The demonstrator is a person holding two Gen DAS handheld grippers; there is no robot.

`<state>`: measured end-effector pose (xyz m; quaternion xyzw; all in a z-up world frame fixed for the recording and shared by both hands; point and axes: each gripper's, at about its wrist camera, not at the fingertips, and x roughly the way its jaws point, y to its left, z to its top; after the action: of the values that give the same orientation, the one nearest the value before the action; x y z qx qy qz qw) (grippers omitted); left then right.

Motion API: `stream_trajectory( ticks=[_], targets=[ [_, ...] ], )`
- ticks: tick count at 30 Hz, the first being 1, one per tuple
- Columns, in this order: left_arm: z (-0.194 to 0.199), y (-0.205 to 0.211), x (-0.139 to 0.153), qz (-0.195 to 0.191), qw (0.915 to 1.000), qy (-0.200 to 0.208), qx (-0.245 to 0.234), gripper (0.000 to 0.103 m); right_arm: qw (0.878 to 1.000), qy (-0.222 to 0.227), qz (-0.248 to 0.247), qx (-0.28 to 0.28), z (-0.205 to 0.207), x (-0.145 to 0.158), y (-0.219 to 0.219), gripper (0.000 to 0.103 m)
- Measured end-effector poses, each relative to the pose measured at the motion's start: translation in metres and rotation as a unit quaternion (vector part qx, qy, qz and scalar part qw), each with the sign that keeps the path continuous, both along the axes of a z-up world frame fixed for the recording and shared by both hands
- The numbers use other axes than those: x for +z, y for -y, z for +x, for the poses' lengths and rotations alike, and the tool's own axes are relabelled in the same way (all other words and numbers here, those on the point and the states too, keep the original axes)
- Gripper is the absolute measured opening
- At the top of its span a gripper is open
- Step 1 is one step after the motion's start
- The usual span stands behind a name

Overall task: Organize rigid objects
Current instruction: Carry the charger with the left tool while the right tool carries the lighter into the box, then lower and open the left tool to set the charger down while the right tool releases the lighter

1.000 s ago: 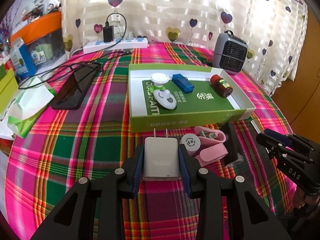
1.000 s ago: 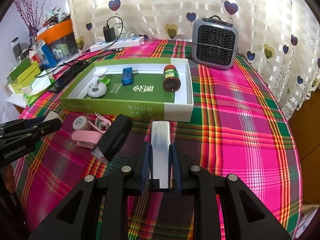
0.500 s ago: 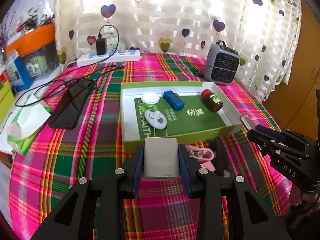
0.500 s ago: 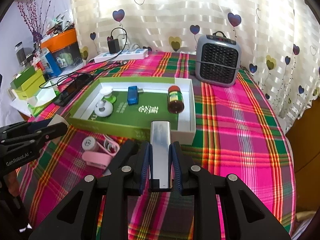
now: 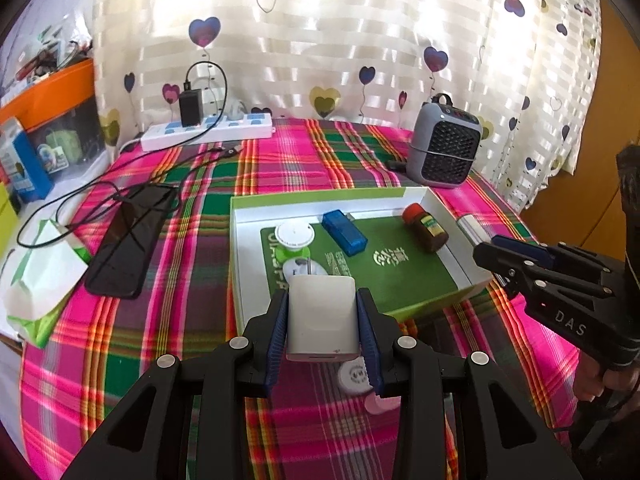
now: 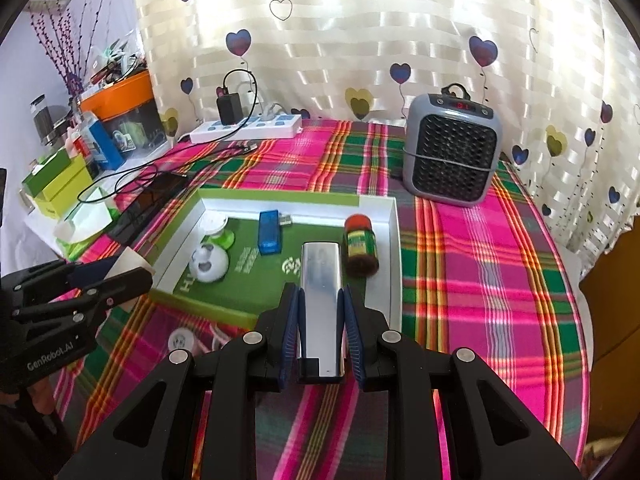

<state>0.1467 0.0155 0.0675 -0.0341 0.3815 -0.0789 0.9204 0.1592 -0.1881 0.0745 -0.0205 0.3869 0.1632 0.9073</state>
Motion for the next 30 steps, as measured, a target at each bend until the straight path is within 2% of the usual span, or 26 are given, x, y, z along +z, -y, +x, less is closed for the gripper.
stream_trajectory(
  ticks=[11, 30],
  targets=[
    [0.028, -0.011, -0.015, -0.002, 0.9997, -0.017, 0.017, 0.033, 1.0, -0.018, 0.002, 0.011, 0.04, -0.008, -0.013, 0.024],
    [0.057, -0.012, -0.039, -0.001, 0.9989, -0.043, 0.017, 0.032, 0.997, -0.068, -0.015, 0.015, 0.094, -0.044, -0.03, 0.024]
  ],
)
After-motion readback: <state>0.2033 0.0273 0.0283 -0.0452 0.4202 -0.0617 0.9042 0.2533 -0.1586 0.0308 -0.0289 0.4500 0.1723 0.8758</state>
